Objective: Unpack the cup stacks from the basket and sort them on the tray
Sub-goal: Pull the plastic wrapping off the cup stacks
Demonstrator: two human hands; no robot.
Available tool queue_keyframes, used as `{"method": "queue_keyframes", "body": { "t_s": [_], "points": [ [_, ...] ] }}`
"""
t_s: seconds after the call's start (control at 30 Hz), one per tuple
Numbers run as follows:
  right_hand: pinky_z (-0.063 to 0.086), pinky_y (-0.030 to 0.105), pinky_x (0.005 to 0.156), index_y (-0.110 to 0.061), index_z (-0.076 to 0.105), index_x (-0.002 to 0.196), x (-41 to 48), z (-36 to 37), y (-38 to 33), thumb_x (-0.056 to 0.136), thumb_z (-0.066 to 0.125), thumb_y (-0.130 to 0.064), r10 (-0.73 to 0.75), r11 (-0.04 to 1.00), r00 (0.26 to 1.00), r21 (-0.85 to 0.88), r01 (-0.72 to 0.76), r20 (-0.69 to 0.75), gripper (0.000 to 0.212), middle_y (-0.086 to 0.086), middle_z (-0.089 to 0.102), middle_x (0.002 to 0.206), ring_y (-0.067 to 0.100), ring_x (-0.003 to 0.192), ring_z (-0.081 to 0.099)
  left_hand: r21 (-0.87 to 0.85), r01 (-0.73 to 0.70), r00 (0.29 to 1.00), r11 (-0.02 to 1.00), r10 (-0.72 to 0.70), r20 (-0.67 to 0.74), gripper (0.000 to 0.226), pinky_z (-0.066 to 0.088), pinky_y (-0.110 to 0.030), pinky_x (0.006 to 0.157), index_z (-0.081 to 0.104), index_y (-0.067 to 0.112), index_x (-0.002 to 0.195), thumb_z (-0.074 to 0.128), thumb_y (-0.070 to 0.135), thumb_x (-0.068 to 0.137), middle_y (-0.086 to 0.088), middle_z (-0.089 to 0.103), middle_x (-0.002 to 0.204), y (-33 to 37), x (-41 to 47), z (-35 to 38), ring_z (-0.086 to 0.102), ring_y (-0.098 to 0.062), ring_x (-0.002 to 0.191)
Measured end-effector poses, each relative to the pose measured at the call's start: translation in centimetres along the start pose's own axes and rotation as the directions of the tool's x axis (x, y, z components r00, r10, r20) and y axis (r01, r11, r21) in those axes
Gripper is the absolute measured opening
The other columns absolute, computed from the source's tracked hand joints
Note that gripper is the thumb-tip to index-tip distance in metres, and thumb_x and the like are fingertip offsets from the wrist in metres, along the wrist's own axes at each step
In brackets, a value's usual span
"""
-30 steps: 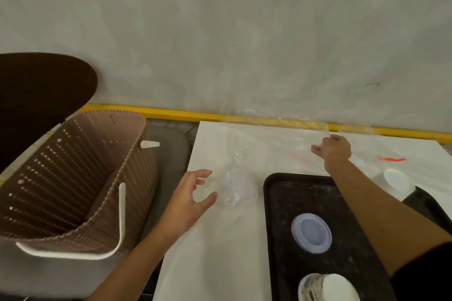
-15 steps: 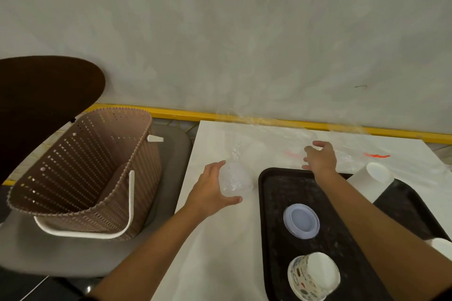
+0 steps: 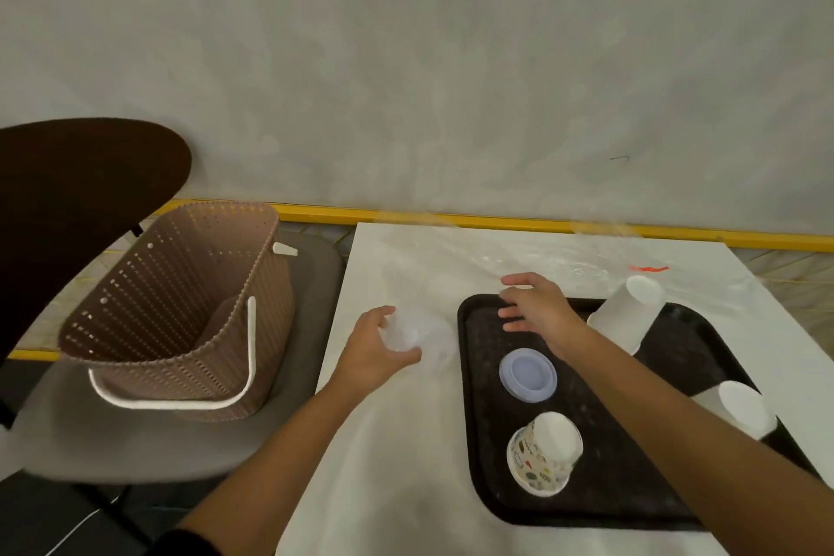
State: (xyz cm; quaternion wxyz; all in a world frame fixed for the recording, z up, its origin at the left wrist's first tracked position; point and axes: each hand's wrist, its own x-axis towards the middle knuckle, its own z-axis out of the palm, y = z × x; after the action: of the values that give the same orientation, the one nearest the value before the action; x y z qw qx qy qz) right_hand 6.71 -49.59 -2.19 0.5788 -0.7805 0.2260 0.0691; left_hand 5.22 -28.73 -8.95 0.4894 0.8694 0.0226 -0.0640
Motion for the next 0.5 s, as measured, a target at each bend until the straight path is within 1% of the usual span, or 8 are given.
{"method": "queue_keyframes", "body": {
  "t_s": [0.07, 0.13, 0.17, 0.23, 0.3, 0.4, 0.43, 0.5],
  "points": [
    [0.053, 0.027, 0.068, -0.012, 0.053, 0.119, -1.7, 0.4, -0.3, 0.092, 0.052, -0.008, -0.003, 1.000, 0.998, -0.018, 0.004, 0.057, 0.027, 0.016, 0.057, 0.120, 0.023, 0.093, 0.059, -0.147, 0.054, 0.998, 0.988, -0.050, 0.032, 0.067, 0.041, -0.022, 0.082, 0.045, 0.022, 0.127, 0.078, 0.030, 0.069, 0.001, 0.047, 0.119, 0.4, -1.7, -1.2, 0.053, -0.017, 0.106],
    [0.052, 0.026, 0.068, -0.011, 0.052, 0.121, -3.5, 0.7, -0.6, 0.092, 0.052, -0.011, -0.008, 0.999, 0.992, -0.043, 0.013, 0.128, 0.029, 0.016, 0.056, 0.121, 0.023, 0.095, 0.059, -0.365, 0.140, 0.985, 0.920, -0.090, 0.150, 0.076, 0.048, -0.029, 0.089, 0.049, 0.024, 0.122, 0.078, 0.044, 0.054, -0.004, 0.052, 0.123, 1.1, -3.6, -2.9, 0.056, -0.018, 0.104],
    [0.052, 0.027, 0.071, -0.011, 0.050, 0.124, -4.4, 0.9, -0.7, 0.093, 0.052, -0.013, -0.012, 0.998, 0.987, -0.058, 0.022, 0.160, 0.031, 0.016, 0.055, 0.123, 0.024, 0.098, 0.058, -0.463, 0.181, 0.972, 0.868, -0.086, 0.219, 0.079, 0.050, -0.033, 0.090, 0.051, 0.024, 0.120, 0.076, 0.046, 0.048, -0.008, 0.054, 0.125, 1.4, -4.4, -3.7, 0.059, -0.019, 0.103],
    [0.050, 0.031, 0.083, -0.013, 0.047, 0.128, -5.9, 1.1, -0.7, 0.094, 0.051, -0.016, -0.022, 0.996, 0.980, -0.082, 0.039, 0.195, 0.035, 0.014, 0.052, 0.127, 0.026, 0.109, 0.055, -0.597, 0.241, 0.941, 0.765, -0.034, 0.336, 0.066, 0.054, -0.036, 0.086, 0.055, 0.022, 0.116, 0.073, 0.038, 0.054, -0.011, 0.056, 0.122, 2.3, -6.1, -5.4, 0.062, -0.023, 0.095],
    [0.046, 0.032, 0.090, -0.018, 0.045, 0.131, -7.3, 1.0, -0.6, 0.094, 0.050, -0.022, -0.037, 0.992, 0.978, -0.110, 0.061, 0.205, 0.037, 0.011, 0.048, 0.133, 0.026, 0.119, 0.050, -0.688, 0.275, 0.920, 0.672, 0.023, 0.391, 0.046, 0.057, -0.039, 0.081, 0.057, 0.018, 0.108, 0.066, 0.029, 0.064, -0.012, 0.053, 0.117, 3.5, -7.4, -6.7, 0.064, -0.025, 0.088],
    [0.043, 0.032, 0.092, -0.027, 0.038, 0.136, -9.4, 0.3, -0.3, 0.094, 0.047, -0.017, -0.064, 0.993, 0.970, -0.086, 0.086, 0.233, 0.044, 0.008, 0.039, 0.141, 0.026, 0.128, 0.041, -0.735, 0.293, 0.908, 0.612, 0.064, 0.415, 0.048, 0.058, -0.041, 0.077, 0.055, 0.015, 0.109, 0.067, 0.027, 0.064, -0.014, 0.050, 0.114, 5.3, -9.0, -8.1, 0.067, -0.028, 0.079],
    [0.043, 0.029, 0.092, -0.029, 0.037, 0.138, -10.0, -0.1, -0.2, 0.093, 0.046, -0.009, -0.107, 0.986, 0.965, -0.103, 0.134, 0.240, 0.049, 0.007, 0.036, 0.143, 0.024, 0.127, 0.040, -0.743, 0.294, 0.907, 0.602, 0.069, 0.415, 0.051, 0.058, -0.042, 0.076, 0.054, 0.016, 0.111, 0.068, 0.027, 0.063, -0.014, 0.050, 0.113, 5.9, -9.4, -8.4, 0.069, -0.029, 0.077],
    [0.039, 0.019, 0.093, -0.029, 0.035, 0.139, -11.6, -1.2, 0.1, 0.087, 0.048, 0.003, -0.238, 0.911, 0.935, -0.274, 0.309, 0.261, 0.062, 0.005, 0.028, 0.145, 0.018, 0.128, 0.036, -0.756, 0.297, 0.908, 0.583, 0.074, 0.413, 0.049, 0.059, -0.041, 0.073, 0.051, 0.018, 0.111, 0.065, 0.029, 0.065, -0.013, 0.051, 0.106, 7.1, -10.2, -8.8, 0.070, -0.033, 0.077]
  ]
}}
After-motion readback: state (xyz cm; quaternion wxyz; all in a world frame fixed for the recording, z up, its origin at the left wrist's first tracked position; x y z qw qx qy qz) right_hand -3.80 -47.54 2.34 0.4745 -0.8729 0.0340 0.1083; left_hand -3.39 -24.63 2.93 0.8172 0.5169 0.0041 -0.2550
